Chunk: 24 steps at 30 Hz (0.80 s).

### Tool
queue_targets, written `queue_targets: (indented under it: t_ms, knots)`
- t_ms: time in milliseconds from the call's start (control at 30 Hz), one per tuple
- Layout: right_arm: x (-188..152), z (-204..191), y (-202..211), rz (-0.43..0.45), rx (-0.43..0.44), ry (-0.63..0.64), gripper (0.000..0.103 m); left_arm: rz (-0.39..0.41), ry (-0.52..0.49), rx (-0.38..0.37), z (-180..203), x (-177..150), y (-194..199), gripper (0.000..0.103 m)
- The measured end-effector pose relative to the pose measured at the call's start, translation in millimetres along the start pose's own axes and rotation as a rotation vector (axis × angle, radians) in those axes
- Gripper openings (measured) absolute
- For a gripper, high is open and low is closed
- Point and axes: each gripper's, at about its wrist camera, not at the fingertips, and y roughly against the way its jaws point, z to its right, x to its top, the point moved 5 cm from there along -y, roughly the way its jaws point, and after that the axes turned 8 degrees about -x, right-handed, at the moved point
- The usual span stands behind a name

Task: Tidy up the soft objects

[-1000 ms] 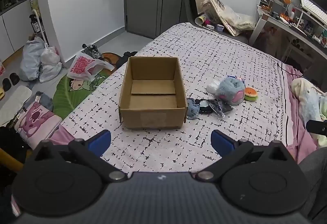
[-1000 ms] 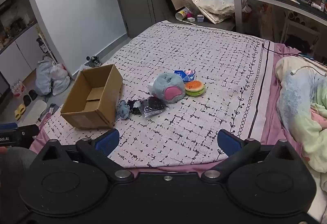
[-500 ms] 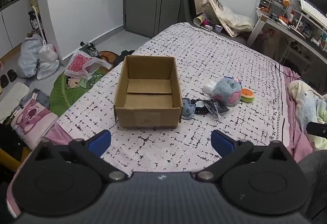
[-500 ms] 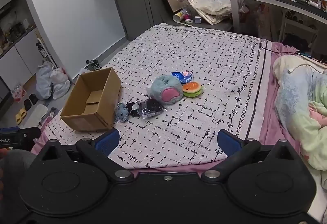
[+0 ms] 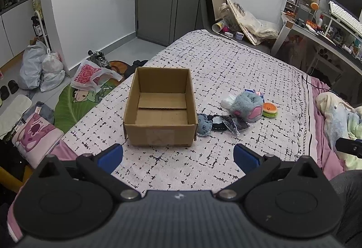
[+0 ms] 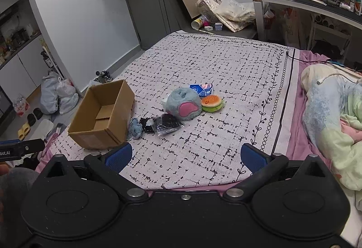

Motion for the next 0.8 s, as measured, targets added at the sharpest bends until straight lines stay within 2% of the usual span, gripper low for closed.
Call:
queue_targets:
  t_ms: [800]
  knots:
    - [-3,8,5,0.009,-0.002,-0.004,0.103,0.003,-0.012,-0.001,13,-4,2,0.103]
